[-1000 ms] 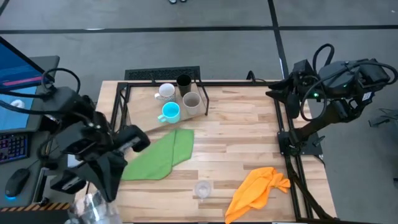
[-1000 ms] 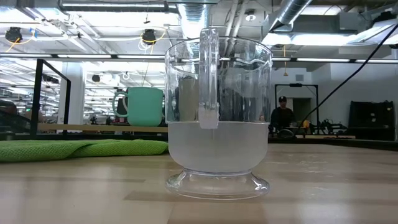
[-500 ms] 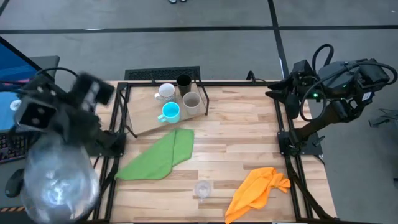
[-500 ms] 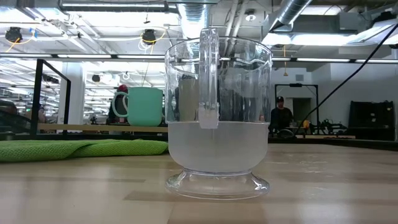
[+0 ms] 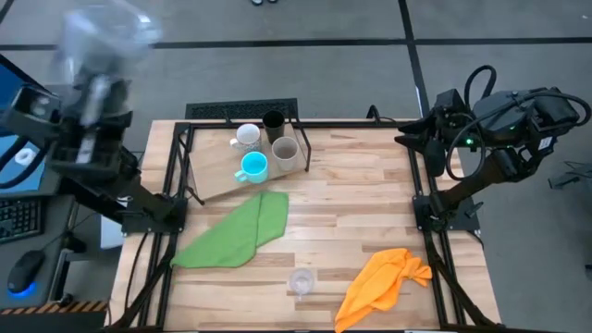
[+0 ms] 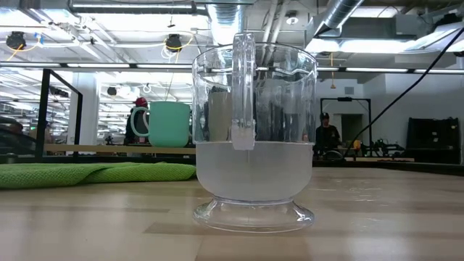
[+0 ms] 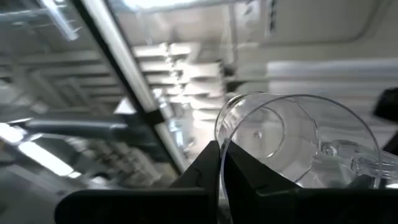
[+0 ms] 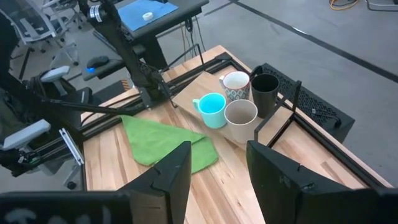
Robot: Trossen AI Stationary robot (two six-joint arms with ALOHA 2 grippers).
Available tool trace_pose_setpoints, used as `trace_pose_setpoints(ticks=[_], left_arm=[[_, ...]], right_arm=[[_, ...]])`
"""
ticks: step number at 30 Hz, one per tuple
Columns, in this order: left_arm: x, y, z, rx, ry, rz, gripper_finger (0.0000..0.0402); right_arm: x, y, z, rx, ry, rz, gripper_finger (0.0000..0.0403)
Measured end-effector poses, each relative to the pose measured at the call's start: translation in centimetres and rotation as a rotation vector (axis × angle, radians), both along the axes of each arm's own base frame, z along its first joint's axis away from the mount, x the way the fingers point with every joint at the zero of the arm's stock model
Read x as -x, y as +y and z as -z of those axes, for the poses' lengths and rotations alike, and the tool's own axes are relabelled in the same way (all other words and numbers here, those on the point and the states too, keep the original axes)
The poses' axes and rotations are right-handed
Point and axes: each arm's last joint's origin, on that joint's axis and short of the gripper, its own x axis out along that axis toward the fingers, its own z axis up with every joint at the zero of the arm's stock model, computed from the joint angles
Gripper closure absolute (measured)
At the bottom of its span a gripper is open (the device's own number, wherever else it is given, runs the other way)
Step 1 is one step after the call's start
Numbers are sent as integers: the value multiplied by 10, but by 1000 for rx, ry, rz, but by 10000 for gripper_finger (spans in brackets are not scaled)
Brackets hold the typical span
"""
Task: Stack small to large cups/mugs on shelf
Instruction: Put the transparent mug on the shelf
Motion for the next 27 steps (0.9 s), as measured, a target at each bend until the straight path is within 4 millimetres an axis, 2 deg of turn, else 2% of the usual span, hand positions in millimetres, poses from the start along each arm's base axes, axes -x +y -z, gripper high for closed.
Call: trace_pose_setpoints(ticks=[7, 13, 16, 21, 27], left_arm=[[-5, 5, 5, 153, 233, -202, 400], [-16, 2, 13, 120, 506, -389, 400], [-25, -3, 19, 51, 660, -459, 400], [-43, -13, 36, -178, 930, -580, 400], [-56, -19, 58, -320, 1130, -608, 400]], right_arm=[[0, 0, 0, -6, -2, 3, 227], [0, 0, 0, -7, -2, 4, 227], [0, 0, 0, -7, -3, 3, 227], [0, 0, 0, -8, -6, 4, 227], [-1, 0, -1, -17, -21, 7, 227]])
